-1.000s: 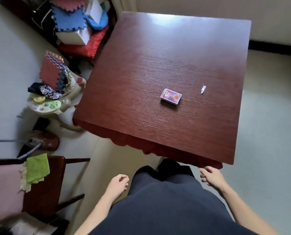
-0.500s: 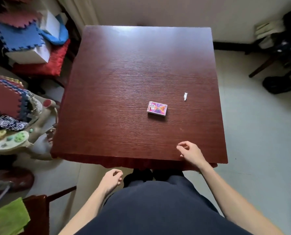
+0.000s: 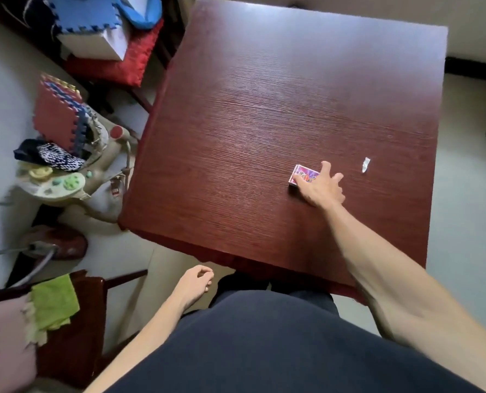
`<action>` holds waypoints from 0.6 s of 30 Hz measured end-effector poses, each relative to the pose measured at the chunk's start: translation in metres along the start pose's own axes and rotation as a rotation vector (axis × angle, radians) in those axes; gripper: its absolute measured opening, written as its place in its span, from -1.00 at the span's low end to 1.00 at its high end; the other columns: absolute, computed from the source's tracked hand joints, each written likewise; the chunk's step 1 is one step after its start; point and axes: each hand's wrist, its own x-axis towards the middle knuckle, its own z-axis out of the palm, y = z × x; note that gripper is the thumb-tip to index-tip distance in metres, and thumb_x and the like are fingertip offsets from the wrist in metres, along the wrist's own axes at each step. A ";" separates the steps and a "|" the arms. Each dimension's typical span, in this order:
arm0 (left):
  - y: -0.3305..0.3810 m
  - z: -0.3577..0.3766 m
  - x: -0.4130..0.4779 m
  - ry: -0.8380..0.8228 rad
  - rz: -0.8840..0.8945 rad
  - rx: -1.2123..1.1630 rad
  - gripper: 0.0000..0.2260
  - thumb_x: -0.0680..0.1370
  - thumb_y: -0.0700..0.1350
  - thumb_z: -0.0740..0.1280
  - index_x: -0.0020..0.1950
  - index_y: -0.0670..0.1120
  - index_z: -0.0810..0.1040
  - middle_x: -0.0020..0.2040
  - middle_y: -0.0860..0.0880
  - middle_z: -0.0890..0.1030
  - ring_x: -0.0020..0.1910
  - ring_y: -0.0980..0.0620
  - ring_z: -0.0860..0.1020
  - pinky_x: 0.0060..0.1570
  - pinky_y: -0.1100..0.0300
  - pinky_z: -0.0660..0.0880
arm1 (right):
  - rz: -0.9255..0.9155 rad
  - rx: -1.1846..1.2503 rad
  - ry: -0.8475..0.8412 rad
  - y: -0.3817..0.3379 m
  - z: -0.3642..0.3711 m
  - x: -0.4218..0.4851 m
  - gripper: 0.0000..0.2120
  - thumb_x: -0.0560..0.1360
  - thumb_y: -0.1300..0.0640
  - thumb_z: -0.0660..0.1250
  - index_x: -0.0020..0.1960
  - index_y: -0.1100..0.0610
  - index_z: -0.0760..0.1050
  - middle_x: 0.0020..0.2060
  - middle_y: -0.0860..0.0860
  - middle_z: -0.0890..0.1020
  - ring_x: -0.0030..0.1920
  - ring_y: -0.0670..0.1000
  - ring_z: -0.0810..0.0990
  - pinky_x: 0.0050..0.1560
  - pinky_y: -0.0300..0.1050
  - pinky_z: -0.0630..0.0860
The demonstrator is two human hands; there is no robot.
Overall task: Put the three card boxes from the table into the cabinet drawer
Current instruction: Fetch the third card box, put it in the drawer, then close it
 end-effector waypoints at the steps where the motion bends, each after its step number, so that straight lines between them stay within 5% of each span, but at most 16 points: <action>1: -0.003 -0.002 -0.001 0.007 -0.012 -0.007 -0.89 0.59 -0.16 0.26 -0.01 -0.11 0.57 -0.20 -0.04 0.61 -0.36 0.10 0.50 -0.44 0.39 0.39 | 0.012 -0.015 -0.001 -0.006 0.002 0.005 -0.13 0.37 -0.43 0.33 0.53 -0.09 0.13 0.46 0.19 0.25 0.39 0.35 0.39 0.34 0.27 0.35; 10: -0.024 -0.017 -0.015 0.054 -0.091 -0.038 -0.88 0.60 -0.17 0.26 0.08 -0.13 0.56 -0.09 -0.09 0.61 -0.31 0.13 0.52 -0.48 0.45 0.38 | 0.048 -0.106 0.032 -0.026 0.024 0.022 -0.19 0.32 -0.30 0.44 0.43 0.00 0.21 0.46 0.21 0.19 0.43 0.29 0.23 0.24 0.46 0.35; 18: -0.024 -0.018 -0.012 0.016 -0.082 0.003 -0.87 0.60 -0.18 0.26 0.10 -0.15 0.55 -0.06 -0.13 0.61 -0.30 0.11 0.51 -0.41 0.39 0.41 | -0.024 0.033 0.046 0.003 0.020 0.007 -0.53 0.38 -0.16 0.37 0.26 -0.10 0.43 0.37 0.13 0.26 0.35 0.26 0.30 0.29 0.29 0.40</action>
